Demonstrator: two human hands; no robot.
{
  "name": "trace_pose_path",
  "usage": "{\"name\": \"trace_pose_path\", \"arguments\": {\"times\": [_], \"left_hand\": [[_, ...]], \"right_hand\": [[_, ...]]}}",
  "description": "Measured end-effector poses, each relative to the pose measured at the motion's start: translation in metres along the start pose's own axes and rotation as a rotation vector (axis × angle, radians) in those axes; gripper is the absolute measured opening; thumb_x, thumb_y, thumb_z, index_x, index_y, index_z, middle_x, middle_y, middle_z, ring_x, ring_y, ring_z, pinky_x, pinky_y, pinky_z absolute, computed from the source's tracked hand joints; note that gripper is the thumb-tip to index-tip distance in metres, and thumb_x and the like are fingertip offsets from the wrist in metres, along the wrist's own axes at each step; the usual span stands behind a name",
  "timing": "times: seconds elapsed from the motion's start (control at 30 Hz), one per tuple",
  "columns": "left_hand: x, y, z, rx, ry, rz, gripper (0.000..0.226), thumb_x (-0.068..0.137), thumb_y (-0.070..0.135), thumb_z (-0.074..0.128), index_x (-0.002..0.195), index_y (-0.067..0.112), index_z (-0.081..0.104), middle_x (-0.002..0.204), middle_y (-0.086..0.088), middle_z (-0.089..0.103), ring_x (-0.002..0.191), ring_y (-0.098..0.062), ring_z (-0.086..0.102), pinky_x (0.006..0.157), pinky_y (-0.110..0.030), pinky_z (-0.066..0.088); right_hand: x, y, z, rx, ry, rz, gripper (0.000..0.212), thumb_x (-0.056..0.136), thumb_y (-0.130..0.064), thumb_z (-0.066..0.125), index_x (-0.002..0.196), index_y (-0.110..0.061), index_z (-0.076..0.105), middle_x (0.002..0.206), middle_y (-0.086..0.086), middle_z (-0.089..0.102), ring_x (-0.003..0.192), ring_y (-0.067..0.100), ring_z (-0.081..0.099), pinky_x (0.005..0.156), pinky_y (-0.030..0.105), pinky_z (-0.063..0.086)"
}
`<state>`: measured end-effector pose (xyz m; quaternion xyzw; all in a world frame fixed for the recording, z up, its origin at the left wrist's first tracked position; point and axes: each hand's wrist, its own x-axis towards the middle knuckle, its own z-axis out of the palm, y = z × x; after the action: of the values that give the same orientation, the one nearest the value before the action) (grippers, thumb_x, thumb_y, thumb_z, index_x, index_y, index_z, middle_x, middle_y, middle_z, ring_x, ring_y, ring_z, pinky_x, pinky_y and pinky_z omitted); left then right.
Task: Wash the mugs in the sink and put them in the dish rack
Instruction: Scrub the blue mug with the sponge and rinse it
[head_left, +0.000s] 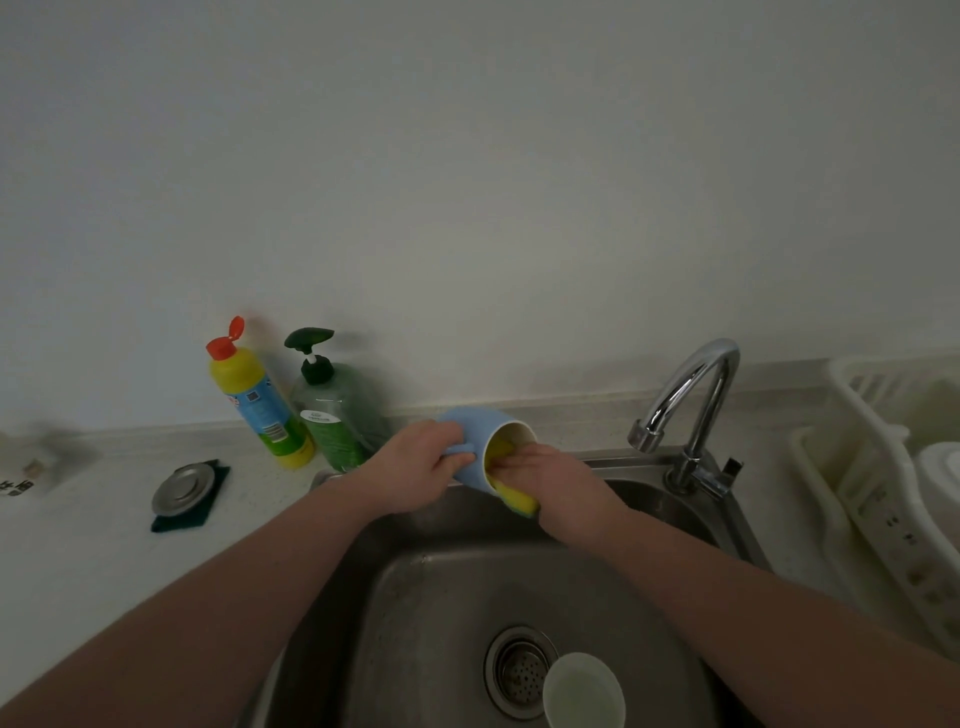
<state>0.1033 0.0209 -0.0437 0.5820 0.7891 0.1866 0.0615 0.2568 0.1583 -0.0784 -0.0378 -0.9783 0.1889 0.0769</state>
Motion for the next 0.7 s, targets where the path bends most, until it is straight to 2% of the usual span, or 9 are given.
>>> {"name": "trace_pose_path", "arguments": {"times": [0.07, 0.13, 0.2, 0.27, 0.33, 0.43, 0.5, 0.6, 0.7], "left_hand": [[0.000, 0.003, 0.000, -0.016, -0.037, -0.004, 0.031, 0.093, 0.032, 0.046, 0.079, 0.006, 0.054, 0.076, -0.005, 0.051, 0.073, -0.018, 0.047, 0.067, -0.026, 0.030], [0.000, 0.005, 0.000, -0.032, -0.068, -0.017, 0.023, 0.097, 0.022, 0.051, 0.077, 0.011, 0.050, 0.075, -0.002, 0.049, 0.073, -0.019, 0.047, 0.067, -0.027, 0.031], [0.002, 0.008, -0.002, -0.036, -0.090, -0.046, 0.026, 0.097, 0.019, 0.053, 0.073, 0.017, 0.045, 0.071, 0.003, 0.046, 0.072, -0.017, 0.046, 0.065, -0.026, 0.029], [0.004, 0.012, -0.005, -0.053, -0.117, -0.071, 0.026, 0.097, 0.021, 0.053, 0.073, 0.016, 0.046, 0.070, 0.005, 0.045, 0.073, -0.017, 0.046, 0.065, -0.026, 0.030], [0.006, 0.016, -0.009, -0.057, -0.160, -0.086, 0.023, 0.096, 0.023, 0.055, 0.075, 0.015, 0.049, 0.073, 0.002, 0.048, 0.073, -0.016, 0.047, 0.067, -0.027, 0.033], [0.007, 0.016, -0.016, -0.074, -0.203, -0.104, 0.024, 0.094, 0.025, 0.058, 0.073, 0.020, 0.050, 0.073, 0.006, 0.047, 0.072, -0.013, 0.046, 0.064, -0.023, 0.035], [0.006, 0.016, -0.020, -0.112, -0.219, -0.125, 0.023, 0.093, 0.025, 0.060, 0.074, 0.015, 0.052, 0.072, 0.004, 0.046, 0.068, -0.010, 0.044, 0.062, -0.021, 0.036], [0.005, 0.016, -0.030, -0.207, -0.269, -0.164, 0.024, 0.091, 0.019, 0.063, 0.071, 0.018, 0.049, 0.071, 0.004, 0.045, 0.065, -0.008, 0.041, 0.062, -0.021, 0.037], [0.004, 0.012, -0.031, -0.212, -0.278, -0.155, 0.032, 0.083, 0.001, 0.062, 0.066, 0.022, 0.045, 0.069, 0.006, 0.044, 0.062, -0.006, 0.040, 0.060, -0.020, 0.036]], "right_hand": [[-0.003, 0.012, 0.006, -0.099, -0.066, -0.070, 0.081, 0.044, 0.006, 0.086, 0.121, -0.009, 0.064, 0.122, 0.013, 0.065, 0.111, 0.032, 0.063, 0.084, 0.049, 0.055], [-0.008, 0.017, 0.006, -0.162, -0.063, -0.089, 0.087, 0.036, 0.002, 0.089, 0.119, -0.012, 0.065, 0.121, 0.010, 0.066, 0.110, 0.030, 0.064, 0.078, 0.048, 0.057], [-0.014, 0.012, 0.001, -0.198, -0.062, -0.100, 0.087, 0.033, -0.002, 0.090, 0.116, -0.015, 0.066, 0.119, 0.007, 0.067, 0.110, 0.030, 0.063, 0.076, 0.044, 0.058], [-0.014, 0.006, -0.003, -0.253, -0.063, -0.109, 0.081, 0.040, -0.002, 0.088, 0.116, -0.016, 0.064, 0.121, 0.007, 0.065, 0.115, 0.032, 0.059, 0.077, 0.044, 0.058], [-0.013, -0.002, -0.009, -0.217, -0.065, -0.085, 0.068, 0.061, 0.000, 0.079, 0.124, -0.015, 0.059, 0.131, 0.008, 0.058, 0.124, 0.032, 0.049, 0.087, 0.046, 0.054], [-0.015, -0.009, -0.012, -0.197, -0.128, -0.034, 0.054, 0.084, -0.008, 0.062, 0.135, -0.019, 0.049, 0.142, 0.003, 0.048, 0.132, 0.024, 0.041, 0.103, 0.036, 0.042], [-0.016, -0.014, -0.014, -0.171, -0.149, -0.023, 0.050, 0.086, -0.014, 0.060, 0.134, -0.018, 0.050, 0.139, 0.003, 0.050, 0.129, 0.024, 0.044, 0.103, 0.032, 0.040], [-0.019, -0.021, -0.015, -0.160, -0.184, -0.021, 0.044, 0.087, -0.017, 0.060, 0.130, -0.016, 0.053, 0.134, 0.005, 0.054, 0.124, 0.024, 0.049, 0.102, 0.032, 0.041], [-0.024, -0.026, -0.013, -0.138, -0.177, 0.005, 0.045, 0.087, -0.016, 0.061, 0.131, -0.013, 0.053, 0.132, 0.007, 0.055, 0.122, 0.025, 0.050, 0.104, 0.033, 0.040]]}}
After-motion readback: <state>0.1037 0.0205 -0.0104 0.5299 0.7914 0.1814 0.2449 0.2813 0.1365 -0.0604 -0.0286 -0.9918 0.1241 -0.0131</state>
